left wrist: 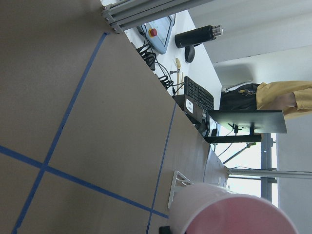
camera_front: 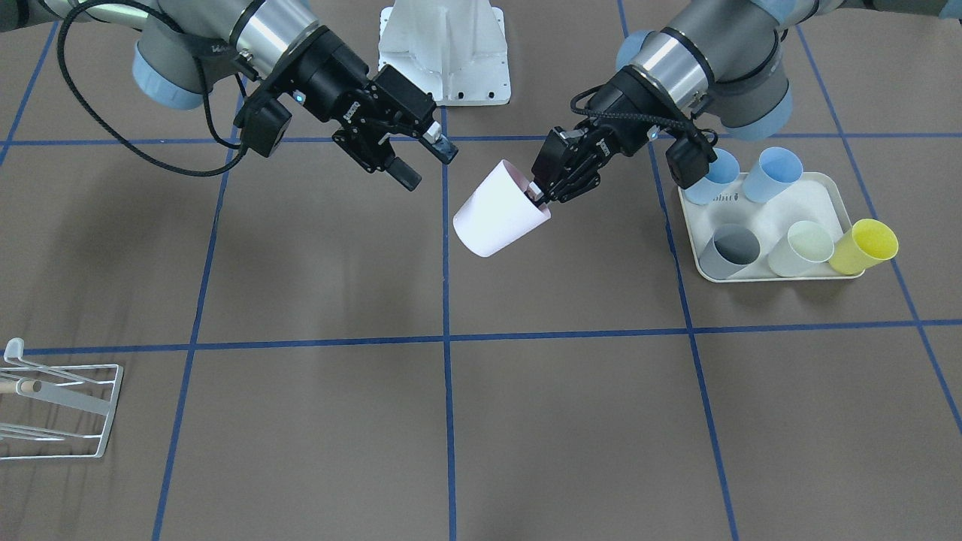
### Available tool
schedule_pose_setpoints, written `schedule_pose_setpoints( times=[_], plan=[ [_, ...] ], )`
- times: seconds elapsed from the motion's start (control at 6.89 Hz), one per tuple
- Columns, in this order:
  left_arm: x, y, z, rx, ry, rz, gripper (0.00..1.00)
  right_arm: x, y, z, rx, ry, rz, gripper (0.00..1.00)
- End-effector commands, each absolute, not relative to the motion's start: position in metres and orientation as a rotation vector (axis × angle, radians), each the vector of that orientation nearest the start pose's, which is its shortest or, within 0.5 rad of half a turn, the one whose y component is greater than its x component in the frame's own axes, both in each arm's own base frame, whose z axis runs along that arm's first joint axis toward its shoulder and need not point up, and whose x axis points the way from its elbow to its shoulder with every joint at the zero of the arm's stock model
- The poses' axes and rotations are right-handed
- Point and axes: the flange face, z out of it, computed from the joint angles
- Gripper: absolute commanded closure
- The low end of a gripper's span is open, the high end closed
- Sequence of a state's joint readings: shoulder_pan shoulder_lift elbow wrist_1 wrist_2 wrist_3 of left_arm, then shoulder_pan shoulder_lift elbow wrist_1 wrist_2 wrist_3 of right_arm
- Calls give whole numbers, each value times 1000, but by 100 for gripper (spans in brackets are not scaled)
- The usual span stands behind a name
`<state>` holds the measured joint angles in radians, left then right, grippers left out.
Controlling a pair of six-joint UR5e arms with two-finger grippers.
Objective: Transfer IKEA cup to right arm and place on rack
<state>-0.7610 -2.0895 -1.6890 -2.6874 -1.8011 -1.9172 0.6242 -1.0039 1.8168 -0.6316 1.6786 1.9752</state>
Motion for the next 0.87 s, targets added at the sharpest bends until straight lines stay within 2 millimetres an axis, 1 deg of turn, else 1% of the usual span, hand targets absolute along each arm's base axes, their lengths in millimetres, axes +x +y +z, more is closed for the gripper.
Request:
schedule_pose_setpoints(
  times=[0.0,0.15,0.29,0.44,0.58,0.73],
  plan=[
    [358,-518,180,197,1772,-578,100,-402,-423,108,49,-1880,696,0],
    [354,-517,178,168,1807,-597,100,-401,-423,108,29,-1885,712,0],
    [343,-507,202,34,1912,-671,100,-399,-424,107,-3,-1898,748,0],
    [323,-488,251,-18,2053,-645,100,-398,-427,101,-29,-1922,813,0],
    [312,-477,261,-154,2176,-644,100,-397,-427,98,-45,-1930,823,0],
    [310,-472,253,-235,2214,-651,100,-397,-427,97,-48,-1932,825,1]
  ],
)
